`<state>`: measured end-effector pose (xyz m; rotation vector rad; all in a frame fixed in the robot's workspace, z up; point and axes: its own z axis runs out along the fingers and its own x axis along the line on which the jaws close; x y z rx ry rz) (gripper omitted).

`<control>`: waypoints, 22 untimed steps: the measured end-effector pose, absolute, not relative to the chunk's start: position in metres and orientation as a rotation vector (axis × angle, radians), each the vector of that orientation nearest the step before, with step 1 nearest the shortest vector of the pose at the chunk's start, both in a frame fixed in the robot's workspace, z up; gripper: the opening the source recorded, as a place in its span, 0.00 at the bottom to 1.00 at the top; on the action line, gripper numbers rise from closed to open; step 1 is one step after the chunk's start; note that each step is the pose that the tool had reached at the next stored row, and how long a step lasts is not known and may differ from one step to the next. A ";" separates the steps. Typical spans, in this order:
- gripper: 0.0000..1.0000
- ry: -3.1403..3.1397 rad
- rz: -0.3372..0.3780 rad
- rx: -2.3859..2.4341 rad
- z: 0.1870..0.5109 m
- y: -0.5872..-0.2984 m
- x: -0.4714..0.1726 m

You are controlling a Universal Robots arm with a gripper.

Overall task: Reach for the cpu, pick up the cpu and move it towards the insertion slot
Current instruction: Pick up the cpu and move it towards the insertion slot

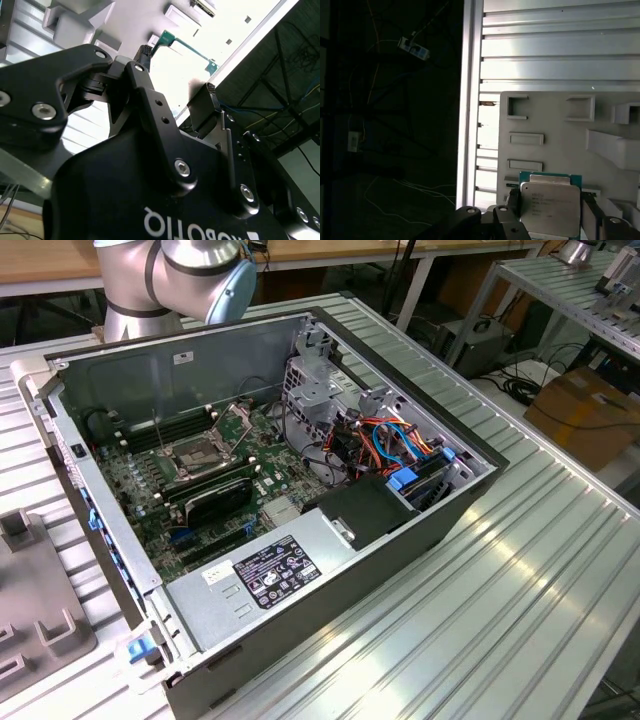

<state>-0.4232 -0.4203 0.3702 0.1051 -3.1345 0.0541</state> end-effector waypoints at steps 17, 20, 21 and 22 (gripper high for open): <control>0.55 -3.135 0.054 0.105 0.375 -0.420 -0.416; 0.55 -3.134 0.054 0.105 0.375 -0.420 -0.416; 0.55 -3.135 0.054 0.105 0.375 -0.420 -0.416; 0.55 -3.135 0.054 0.105 0.375 -0.420 -0.416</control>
